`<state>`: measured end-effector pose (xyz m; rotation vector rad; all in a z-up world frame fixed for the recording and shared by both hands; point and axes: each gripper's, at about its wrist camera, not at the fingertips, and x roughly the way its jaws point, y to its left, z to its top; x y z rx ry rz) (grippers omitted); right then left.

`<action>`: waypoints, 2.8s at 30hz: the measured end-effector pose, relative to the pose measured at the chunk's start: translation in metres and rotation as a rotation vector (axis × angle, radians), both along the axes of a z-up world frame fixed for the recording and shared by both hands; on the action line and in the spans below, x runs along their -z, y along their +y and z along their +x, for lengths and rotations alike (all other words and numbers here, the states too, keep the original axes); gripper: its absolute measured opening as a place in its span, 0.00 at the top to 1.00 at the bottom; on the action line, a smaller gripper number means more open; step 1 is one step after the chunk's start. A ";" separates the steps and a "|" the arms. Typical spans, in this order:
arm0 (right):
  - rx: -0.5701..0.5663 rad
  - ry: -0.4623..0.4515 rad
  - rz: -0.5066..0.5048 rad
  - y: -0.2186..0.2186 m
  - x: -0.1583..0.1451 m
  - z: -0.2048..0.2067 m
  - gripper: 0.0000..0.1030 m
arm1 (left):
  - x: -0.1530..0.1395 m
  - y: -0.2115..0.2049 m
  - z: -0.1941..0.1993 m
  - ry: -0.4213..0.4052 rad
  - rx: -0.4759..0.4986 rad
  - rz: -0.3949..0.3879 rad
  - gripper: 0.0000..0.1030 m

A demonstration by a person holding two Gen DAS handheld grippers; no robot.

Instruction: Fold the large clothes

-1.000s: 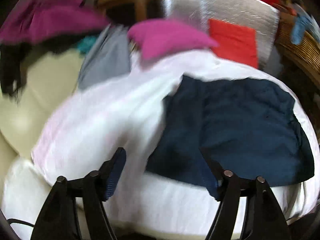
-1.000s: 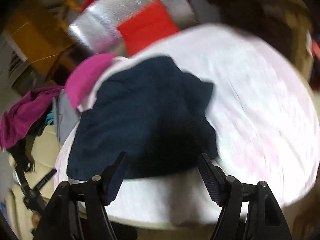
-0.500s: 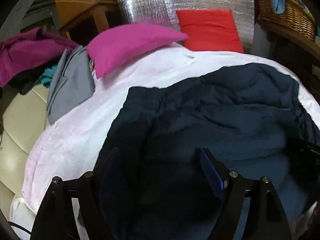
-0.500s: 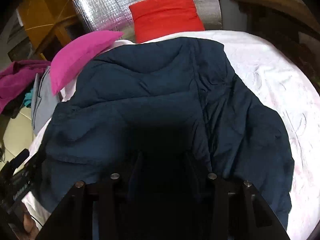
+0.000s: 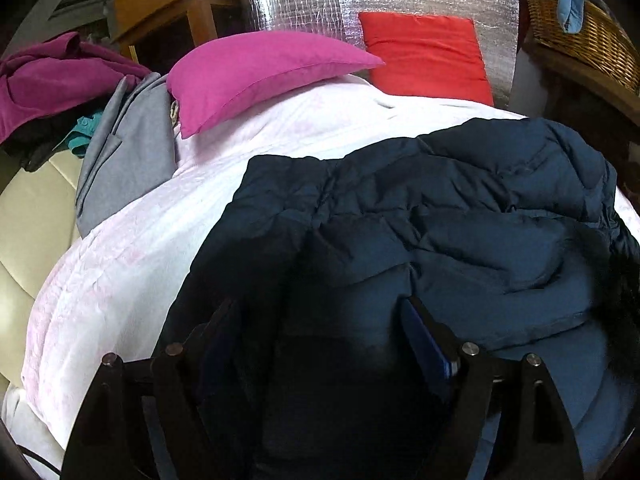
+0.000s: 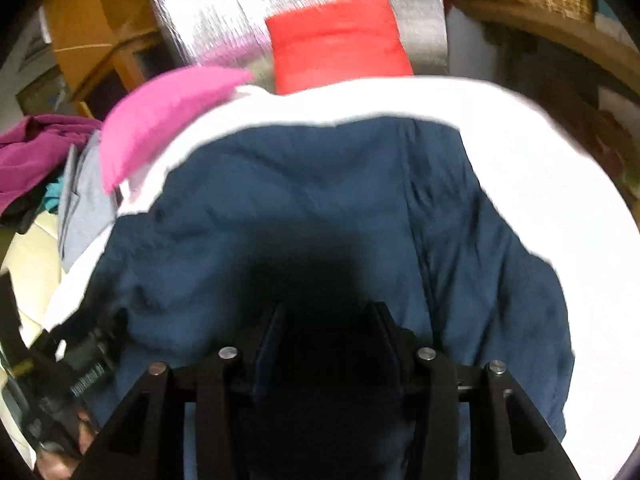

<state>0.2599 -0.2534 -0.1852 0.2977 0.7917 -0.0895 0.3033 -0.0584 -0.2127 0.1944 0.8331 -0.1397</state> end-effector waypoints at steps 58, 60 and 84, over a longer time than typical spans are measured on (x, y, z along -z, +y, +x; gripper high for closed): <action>0.148 0.054 0.189 -0.067 0.030 0.093 0.47 | 0.031 0.062 0.143 0.233 -0.244 -0.105 0.10; 0.147 0.076 0.213 -0.071 0.039 0.098 0.47 | 0.032 0.062 0.144 0.233 -0.249 -0.113 0.10; -0.037 0.064 0.029 0.036 0.023 -0.083 0.40 | -0.002 0.012 -0.085 0.011 0.016 -0.027 0.10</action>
